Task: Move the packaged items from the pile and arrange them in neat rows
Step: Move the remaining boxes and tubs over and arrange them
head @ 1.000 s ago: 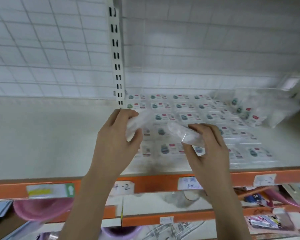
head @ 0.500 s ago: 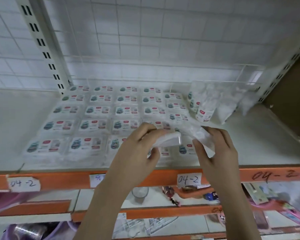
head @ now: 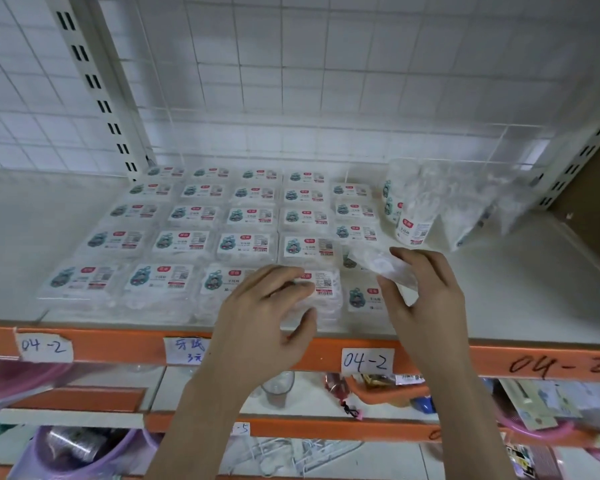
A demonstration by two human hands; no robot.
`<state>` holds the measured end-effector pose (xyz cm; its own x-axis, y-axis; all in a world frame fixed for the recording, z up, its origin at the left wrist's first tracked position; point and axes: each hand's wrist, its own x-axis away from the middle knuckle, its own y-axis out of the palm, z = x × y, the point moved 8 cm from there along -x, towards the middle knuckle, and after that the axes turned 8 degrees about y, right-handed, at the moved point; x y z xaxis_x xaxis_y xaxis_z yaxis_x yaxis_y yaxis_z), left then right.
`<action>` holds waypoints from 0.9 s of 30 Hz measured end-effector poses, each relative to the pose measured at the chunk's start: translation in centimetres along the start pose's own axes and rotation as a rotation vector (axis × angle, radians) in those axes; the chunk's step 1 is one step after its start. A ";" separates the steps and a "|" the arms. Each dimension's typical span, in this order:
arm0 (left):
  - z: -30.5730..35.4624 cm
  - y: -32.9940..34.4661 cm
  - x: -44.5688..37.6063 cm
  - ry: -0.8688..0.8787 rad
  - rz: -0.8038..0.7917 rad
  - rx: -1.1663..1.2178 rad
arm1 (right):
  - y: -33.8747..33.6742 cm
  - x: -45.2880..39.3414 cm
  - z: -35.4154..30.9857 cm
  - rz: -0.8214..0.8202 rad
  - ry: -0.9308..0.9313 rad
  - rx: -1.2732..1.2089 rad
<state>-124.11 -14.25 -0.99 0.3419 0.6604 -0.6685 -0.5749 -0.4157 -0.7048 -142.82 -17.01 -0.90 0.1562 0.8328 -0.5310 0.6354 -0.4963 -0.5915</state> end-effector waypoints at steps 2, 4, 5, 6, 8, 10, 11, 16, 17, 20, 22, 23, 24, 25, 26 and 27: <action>-0.3 0.2 -0.4 -0.001 0.000 -0.018 | 0.4 -1.0 0.1 -0.006 -0.012 0.005; -0.5 0.3 -0.8 -0.013 -0.011 -0.044 | 1.0 -2.4 0.0 -0.017 -0.030 0.012; -0.7 0.4 -1.0 -0.027 -0.019 -0.056 | 1.4 -3.3 -0.2 -0.022 -0.050 0.020; -0.9 0.4 -1.1 -0.047 -0.028 -0.059 | 1.7 -4.3 -0.5 -0.021 -0.075 0.035; -1.2 0.6 -1.2 -0.091 -0.047 -0.043 | 2.6 -6.7 -1.2 -0.010 -0.116 0.072; -1.6 0.8 -1.5 -0.126 -0.083 -0.031 | 3.6 -9.6 -1.7 0.005 -0.140 0.114; -1.9 0.8 -1.7 -0.137 -0.101 -0.036 | 4.3 -11.0 -1.7 0.008 -0.138 0.147; -3.6 1.1 -3.0 -0.194 -0.165 -0.127 | 9.1 -14.8 -0.9 -0.241 -0.051 0.384; -4.0 1.2 -3.3 -0.217 -0.172 -0.136 | 10.0 -14.7 -0.4 -0.314 -0.036 0.453; -4.7 1.2 -3.8 -0.256 -0.183 -0.170 | 11.4 -13.0 0.9 -0.421 -0.042 0.635; -5.2 1.4 -3.9 -0.285 -0.193 -0.178 | 11.3 -11.7 1.4 -0.398 -0.079 0.694; -5.5 1.5 -3.9 -0.311 -0.203 -0.169 | 11.1 -11.3 1.6 -0.378 -0.092 0.714; -5.8 1.7 -3.8 -0.343 -0.221 -0.151 | 10.9 -11.0 1.6 -0.358 -0.103 0.727; -6.0 1.9 -3.7 -0.372 -0.238 -0.136 | 10.8 -10.8 1.6 -0.339 -0.116 0.732; -6.2 2.0 -3.6 -0.387 -0.243 -0.136 | 10.7 -10.8 1.4 -0.323 -0.130 0.722; -6.2 2.0 -3.6 -0.390 -0.238 -0.144 | 10.7 -10.9 1.2 -0.318 -0.135 0.694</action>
<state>-121.83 -21.33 -1.48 0.1308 0.9218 -0.3650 -0.3961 -0.2889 -0.8716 -138.58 -31.67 -2.20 -0.0763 0.9459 -0.3153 0.0082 -0.3156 -0.9489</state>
